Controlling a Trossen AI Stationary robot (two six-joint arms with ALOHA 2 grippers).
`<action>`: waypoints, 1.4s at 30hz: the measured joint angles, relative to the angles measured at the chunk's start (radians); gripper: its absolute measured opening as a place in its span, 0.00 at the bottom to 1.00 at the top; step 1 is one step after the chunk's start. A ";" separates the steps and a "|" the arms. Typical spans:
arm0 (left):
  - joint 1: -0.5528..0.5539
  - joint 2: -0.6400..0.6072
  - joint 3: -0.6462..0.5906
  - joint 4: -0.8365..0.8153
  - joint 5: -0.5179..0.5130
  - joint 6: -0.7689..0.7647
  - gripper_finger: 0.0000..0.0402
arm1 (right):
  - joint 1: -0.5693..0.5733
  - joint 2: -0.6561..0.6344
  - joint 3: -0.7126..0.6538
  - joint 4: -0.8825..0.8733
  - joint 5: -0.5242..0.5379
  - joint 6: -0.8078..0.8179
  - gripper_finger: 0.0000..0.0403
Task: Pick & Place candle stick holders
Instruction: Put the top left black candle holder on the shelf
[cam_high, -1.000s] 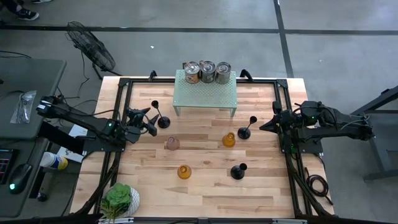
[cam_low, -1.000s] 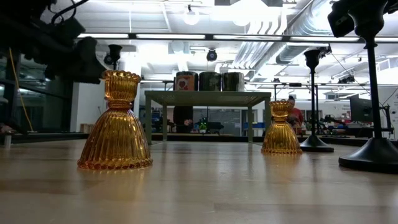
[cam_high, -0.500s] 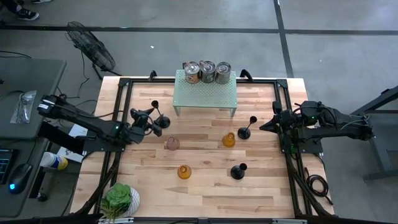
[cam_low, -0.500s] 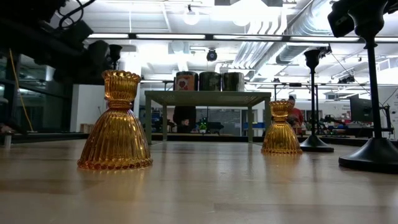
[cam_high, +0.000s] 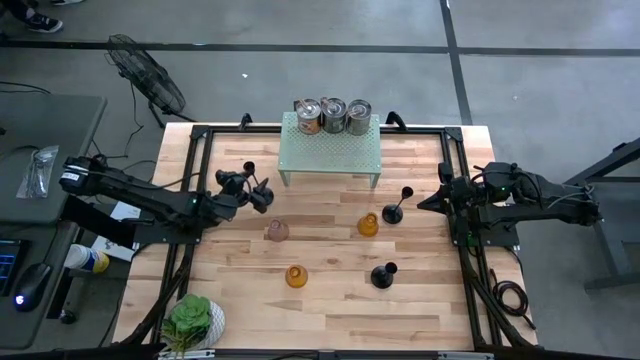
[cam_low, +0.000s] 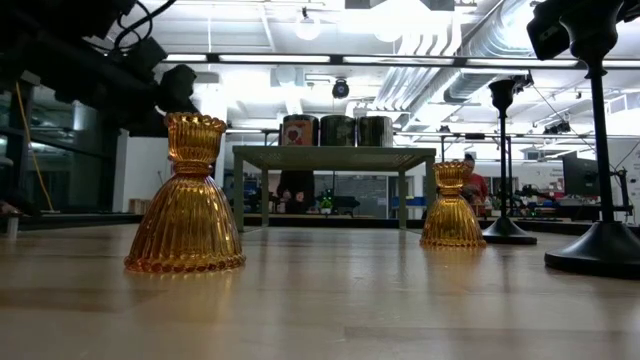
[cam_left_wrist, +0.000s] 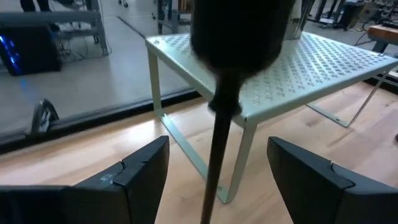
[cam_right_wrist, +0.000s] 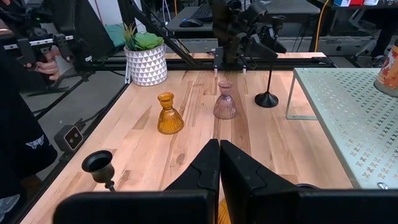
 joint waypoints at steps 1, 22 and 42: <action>0.000 0.000 0.002 0.001 -0.004 0.014 0.64 | 0.000 0.000 0.000 0.000 0.000 0.000 0.01; 0.000 0.000 0.003 -0.003 -0.007 0.032 0.16 | 0.000 0.000 0.000 0.000 0.000 0.000 0.01; 0.000 -0.043 0.232 -0.273 -0.003 0.222 0.02 | 0.000 0.000 0.000 0.000 0.000 0.000 0.01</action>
